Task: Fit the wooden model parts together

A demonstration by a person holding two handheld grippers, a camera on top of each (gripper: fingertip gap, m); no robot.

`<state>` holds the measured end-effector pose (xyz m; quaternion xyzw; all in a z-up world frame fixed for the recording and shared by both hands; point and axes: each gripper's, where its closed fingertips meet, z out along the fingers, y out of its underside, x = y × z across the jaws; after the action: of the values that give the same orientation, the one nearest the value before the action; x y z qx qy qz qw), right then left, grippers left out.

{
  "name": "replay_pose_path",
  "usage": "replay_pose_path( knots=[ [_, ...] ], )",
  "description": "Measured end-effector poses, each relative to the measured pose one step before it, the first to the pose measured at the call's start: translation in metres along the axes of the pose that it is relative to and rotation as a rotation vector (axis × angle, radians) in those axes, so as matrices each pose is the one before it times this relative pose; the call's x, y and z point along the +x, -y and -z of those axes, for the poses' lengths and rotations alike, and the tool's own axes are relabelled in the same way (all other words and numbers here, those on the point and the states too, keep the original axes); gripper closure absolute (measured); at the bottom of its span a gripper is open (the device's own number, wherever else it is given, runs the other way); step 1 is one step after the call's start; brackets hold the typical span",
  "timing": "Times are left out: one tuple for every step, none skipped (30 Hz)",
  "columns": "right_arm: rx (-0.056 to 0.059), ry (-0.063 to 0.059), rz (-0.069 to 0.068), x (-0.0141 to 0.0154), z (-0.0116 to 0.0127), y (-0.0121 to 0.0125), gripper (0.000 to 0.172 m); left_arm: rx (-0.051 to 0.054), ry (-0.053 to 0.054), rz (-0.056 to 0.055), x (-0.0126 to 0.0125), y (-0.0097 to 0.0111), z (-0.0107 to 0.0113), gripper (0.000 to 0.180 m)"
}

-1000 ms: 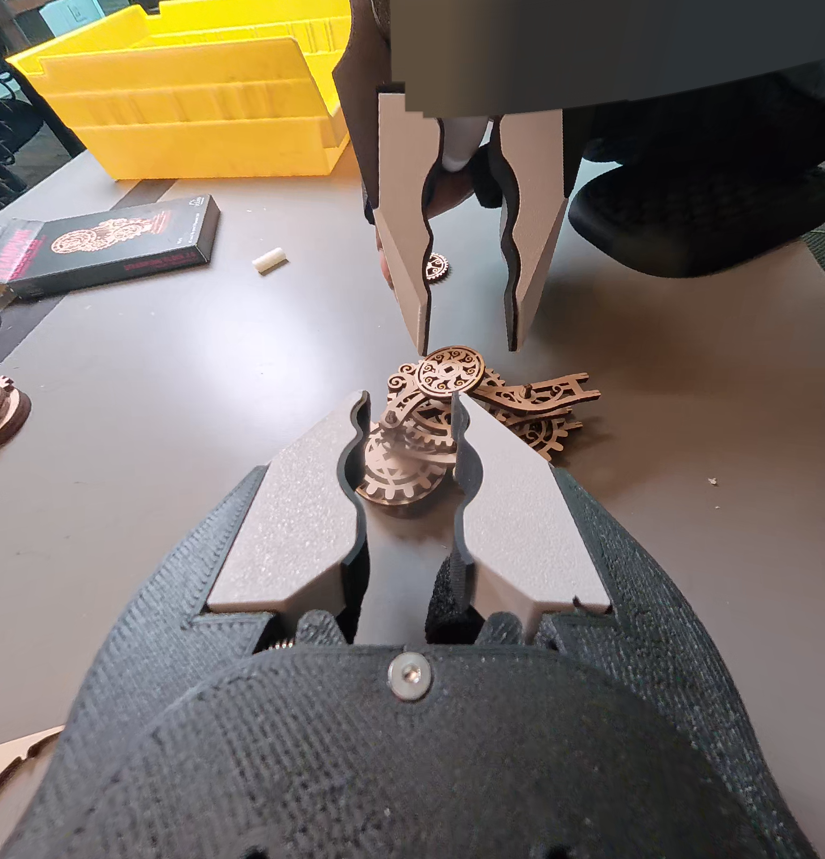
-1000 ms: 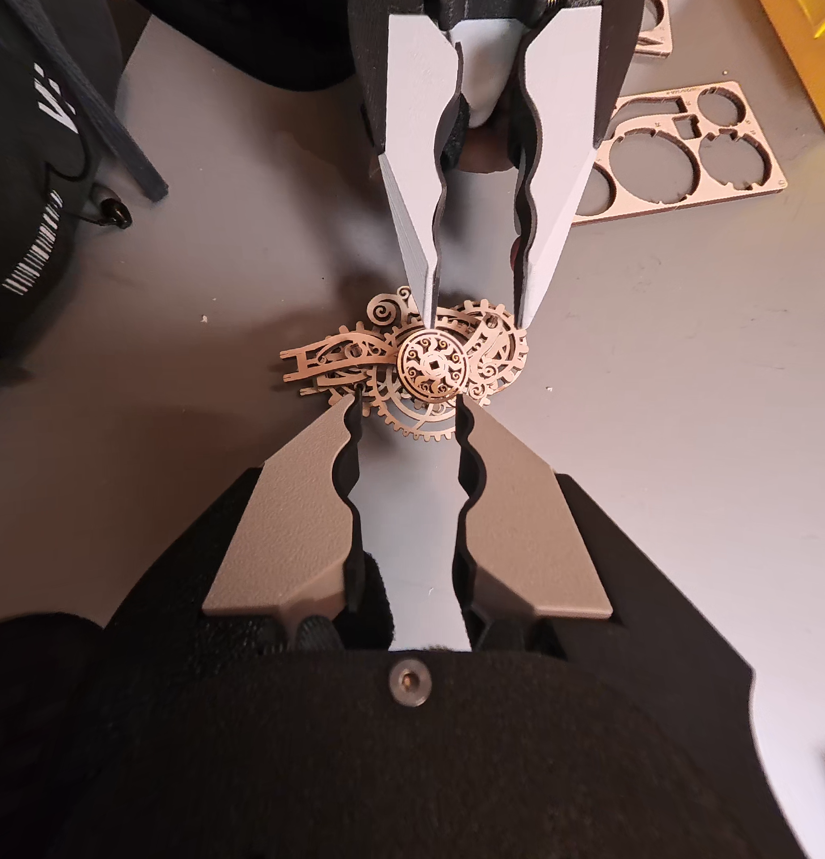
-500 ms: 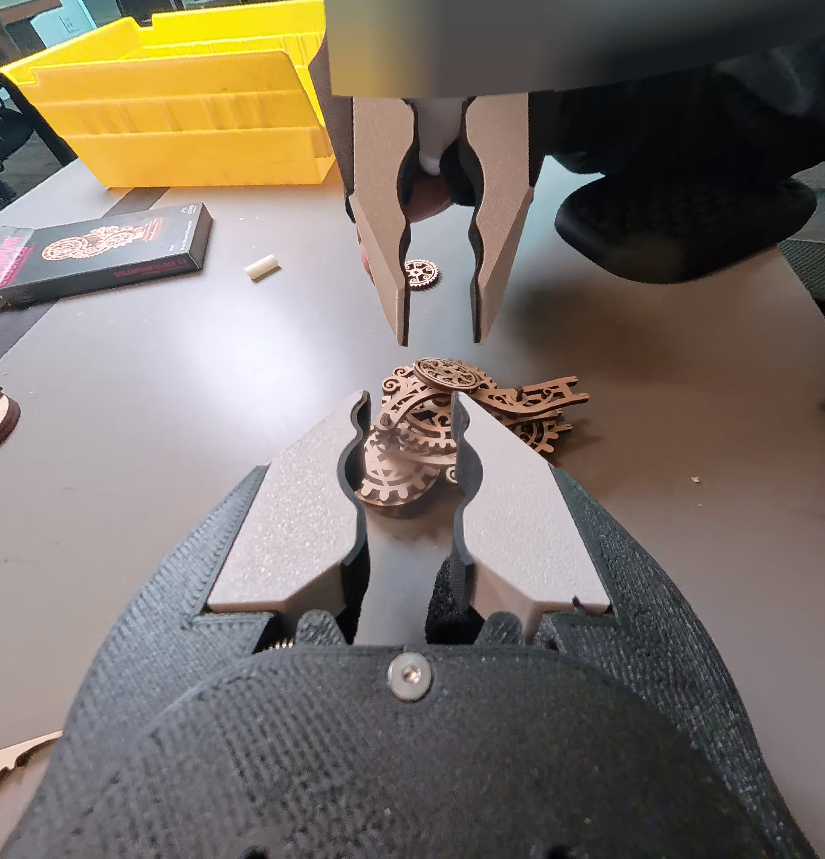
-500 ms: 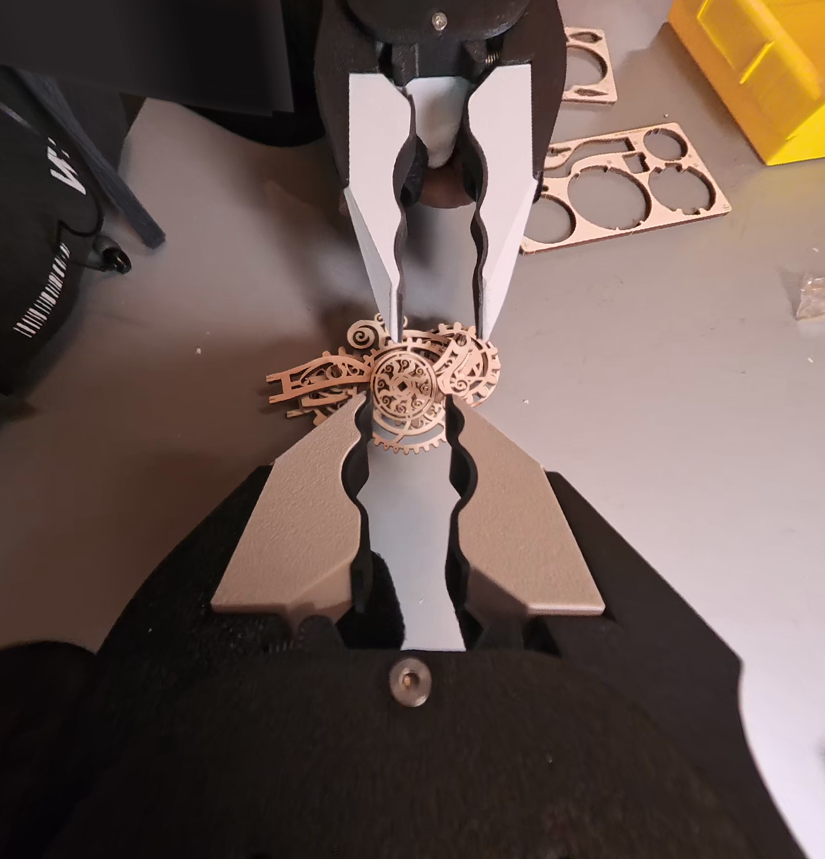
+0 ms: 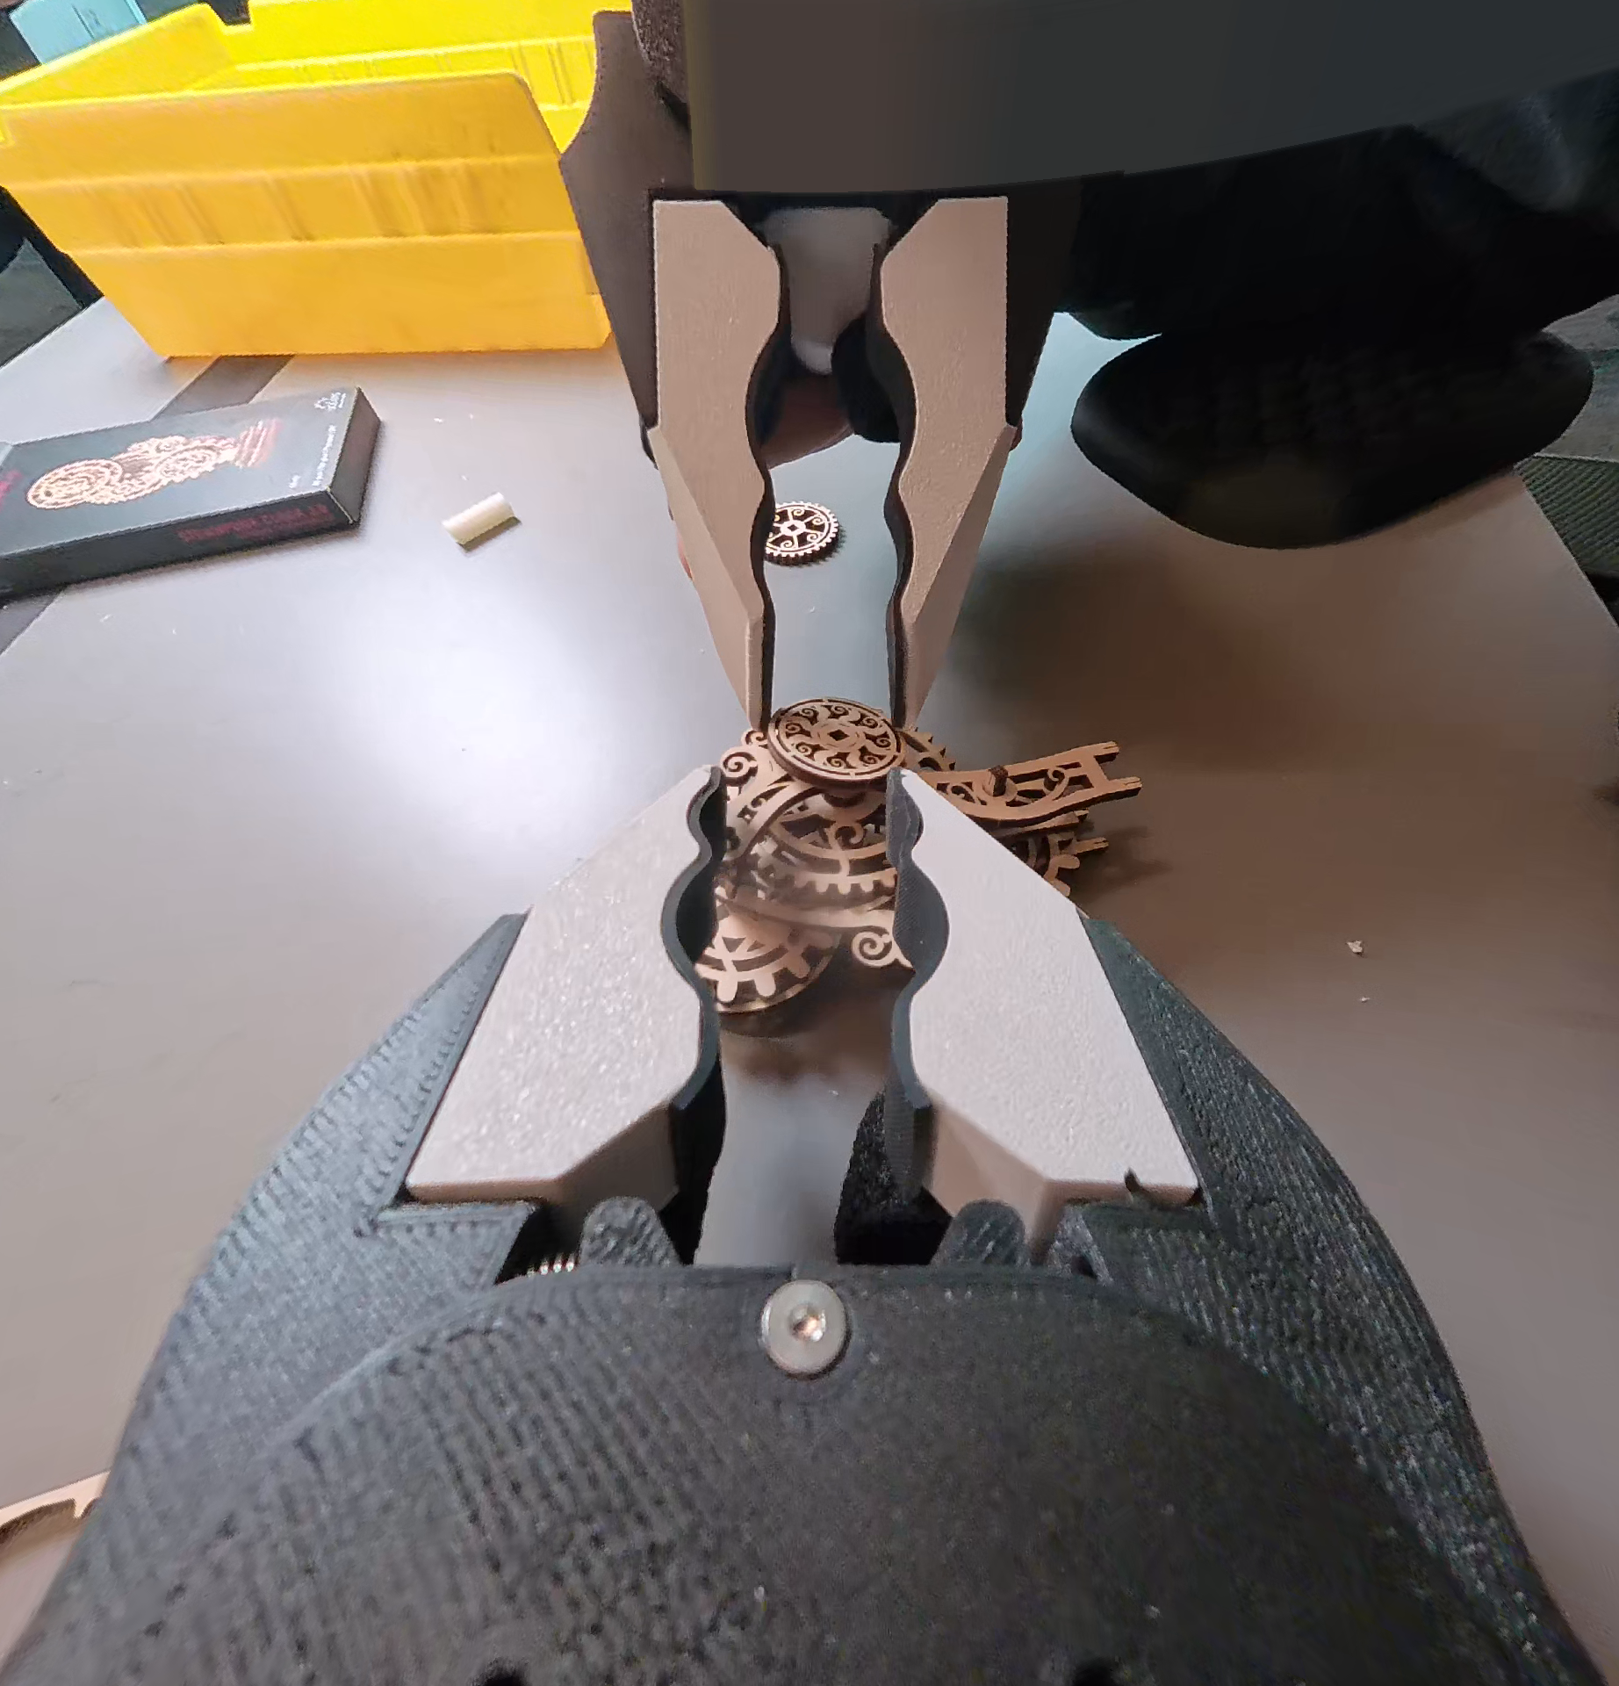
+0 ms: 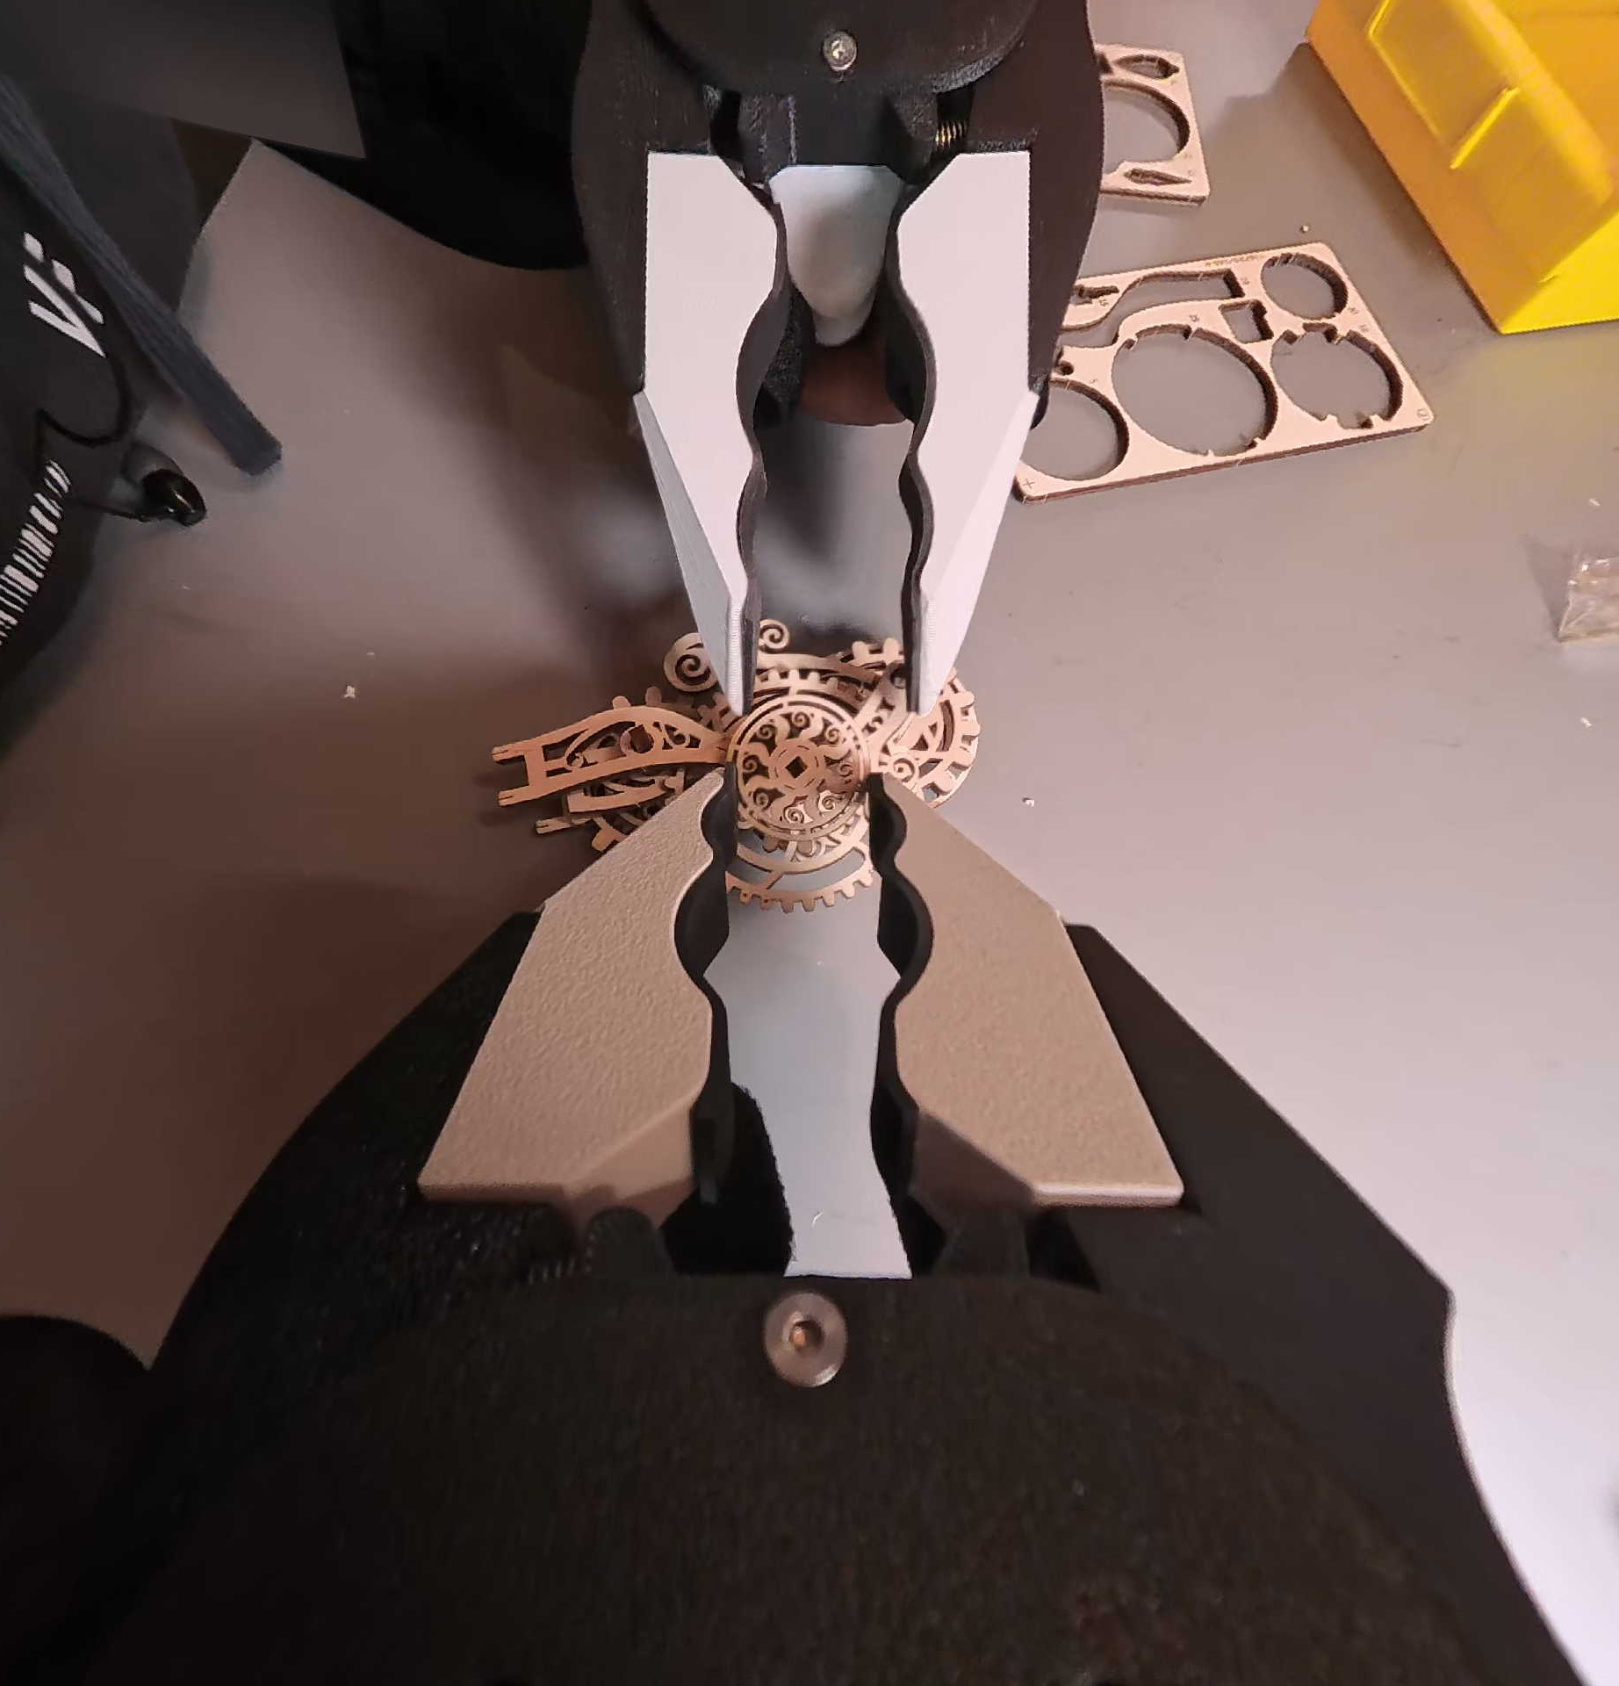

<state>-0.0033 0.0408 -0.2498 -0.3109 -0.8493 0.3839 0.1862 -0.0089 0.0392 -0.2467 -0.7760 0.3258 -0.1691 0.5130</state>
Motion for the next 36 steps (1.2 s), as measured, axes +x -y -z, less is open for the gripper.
replay_pose_path(
  knots=[
    [0.0005,0.0004,-0.0018,-0.0001,-0.0002,0.0002,0.145,0.0006,-0.0007,0.0028,-0.00044,-0.00025,0.00056,0.147],
    [-0.0004,-0.0011,0.0002,0.00005,-0.00012,0.00021,0.145,-0.0017,-0.0001,0.0005,-0.00038,-0.00052,0.00043,0.147],
    [-0.0015,-0.0008,0.0006,-0.00011,-0.00005,0.00007,0.144,-0.0023,0.0012,-0.0016,-0.00043,-0.00062,0.00032,0.147],
    [-0.0018,0.0002,0.0,-0.00015,0.00009,-0.00008,0.144,-0.0016,0.0003,-0.0007,-0.00016,-0.00049,0.00021,0.147],
    [-0.0023,0.0018,-0.0008,-0.00043,0.00012,-0.00014,0.144,-0.0007,-0.0011,0.0014,-0.00004,-0.00032,0.00025,0.147],
    [-0.0033,0.003,-0.0021,-0.00056,0.00001,-0.00027,0.144,0.0001,-0.0027,0.0024,0.00027,-0.0003,0.00015,0.147],
    [-0.0005,0.0017,-0.0027,-0.00022,-0.00002,-0.00004,0.144,-0.0006,-0.0022,0.0019,0.0001,-0.0003,0.0,0.147],
    [-0.0008,0.0021,-0.0027,-0.00028,-0.00006,-0.00016,0.144,-0.0013,-0.0012,0.0007,0.0001,-0.0004,-0.00017,0.147],
    [-0.0023,0.0029,-0.0027,-0.00032,-0.00001,-0.00032,0.144,-0.0013,-0.0017,0.0002,0.00034,-0.00012,-0.00027,0.147],
    [-0.0009,0.0002,-0.0014,0.00001,0.00006,-0.00013,0.144,0.0006,0.0005,-0.0005,0.00004,0.00006,-0.0002,0.147],
    [-0.0014,-0.0003,-0.0002,0.00002,0.0001,-0.00019,0.144,0.0,0.0007,-0.0004,-0.00005,0.00003,-0.00006,0.147],
    [-0.0022,-0.0013,0.0,0.00017,0.00015,-0.0003,0.144,0.0003,0.0007,0.0012,-0.00015,0.00003,-0.00003,0.147],
    [-0.0021,-0.0014,-0.0002,0.00033,0.00021,-0.00023,0.144,0.0005,0.0013,0.0017,-0.0002,0.00012,-0.00017,0.147],
    [-0.0011,-0.0009,-0.0011,0.00026,0.0002,-0.00014,0.144,-0.0005,0.001,0.0011,-0.0002,0.0002,-0.00032,0.147],
    [-0.0006,-0.0002,-0.0022,0.00022,0.00016,-0.00008,0.144,-0.0016,0.0017,-0.0013,-0.00018,-0.00003,-0.00027,0.147],
    [-0.0005,0.0,-0.002,0.00023,0.00015,-0.00007,0.144,-0.0004,0.0017,-0.0021,-0.00024,0.00001,-0.00009,0.147],
    [-0.0003,0.0,-0.0016,0.0001,0.00014,-0.00003,0.144,-0.0007,0.0014,-0.0003,-0.00021,0.00005,-0.00004,0.147],
    [0.0001,0.0012,-0.0018,-0.00009,-0.00002,-0.00013,0.144,0.0005,-0.0011,0.0011,0.00007,0.0001,0.00012,0.147],
    [0.0007,-0.0001,-0.0023,0.00028,-0.00005,0.00007,0.144,0.0018,0.0003,0.0015,-0.0001,0.00036,0.00008,0.147],
    [0.0011,0.001,-0.0031,0.00012,0.00008,-0.00001,0.144,0.0015,0.001,0.0006,-0.00014,0.00051,0.00019,0.147],
    [0.0016,0.0036,-0.0048,-0.00015,-0.00014,-0.00006,0.144,0.001,-0.0002,-0.0002,0.00007,0.00035,-0.00004,0.147],
    [0.0032,0.0048,-0.0061,-0.00021,-0.00021,-0.00014,0.144,-0.0003,-0.0015,0.0002,0.00029,0.00008,0.0,0.147],
    [0.0036,0.0049,-0.0071,-0.00015,-0.0003,-0.00015,0.144,0.0001,-0.001,0.0007,0.00013,-0.00005,-0.00012,0.147],
    [0.0012,0.0054,-0.0087,-0.00025,-0.00022,-0.00028,0.144,0.0001,-0.0004,0.0012,0.00002,-0.00018,-0.0001,0.147],
    [0.0004,0.0035,-0.0068,-0.00018,-0.00024,0.00009,0.144,-0.0007,-0.0012,0.0015,-0.00009,-0.00015,0.00009,0.147],
    [-0.0015,0.0023,-0.0019,-0.00051,-0.00004,0.00017,0.143,-0.0011,-0.0017,0.0014,0.00005,-0.00031,0.00015,0.147],
    [-0.0054,0.0021,0.0029,-0.0007,-0.00018,-0.0004,0.143,-0.0021,-0.002,0.0009,0.00014,-0.00051,0.00011,0.147],
    [-0.006,-0.0014,0.0036,-0.00038,-0.0005,-0.00056,0.142,-0.0032,-0.0012,-0.0003,0.0001,-0.00084,0.00011,0.147],
    [-0.0029,-0.002,0.0026,-0.00022,-0.00037,-0.00016,0.142,-0.0015,-0.0004,-0.0007,0.00009,-0.00051,0.00004,0.147],
    [0.0,0.0012,0.0,-0.00037,-0.00003,0.0003,0.142,-0.0007,-0.0014,-0.0004,0.00025,-0.00022,0.00008,0.147],
    [-0.0002,0.0015,-0.0019,-0.0002,0.00022,0.00019,0.142,-0.0006,-0.0007,0.0006,0.00013,-0.00008,0.00004,0.147],
    [-0.0002,0.0016,-0.0021,-0.00017,0.00021,0.00007,0.142,-0.001,0.0001,0.0005,-0.00011,-0.00023,0.00002,0.147],
    [-0.0011,0.0007,-0.0009,-0.00002,0.00002,-0.00023,0.142,-0.0005,0.0002,0.0002,-0.00009,-0.0001,0.00009,0.147],
    [-0.0028,0.0,0.0015,-0.00017,-0.00029,-0.0005,0.142,0.0018,0.0003,0.0001,-0.00013,0.00019,0.00023,0.147],
    [-0.0031,0.0001,0.0036,-0.00025,-0.00015,-0.00051,0.142,0.0021,-0.0007,0.0003,0.00009,0.00044,0.00024,0.147],
    [-0.0013,-0.0013,0.004,-0.0001,-0.00009,-0.00015,0.142,0.0028,-0.0001,0.0,0.00006,0.0006,0.0003,0.147]
  ],
)
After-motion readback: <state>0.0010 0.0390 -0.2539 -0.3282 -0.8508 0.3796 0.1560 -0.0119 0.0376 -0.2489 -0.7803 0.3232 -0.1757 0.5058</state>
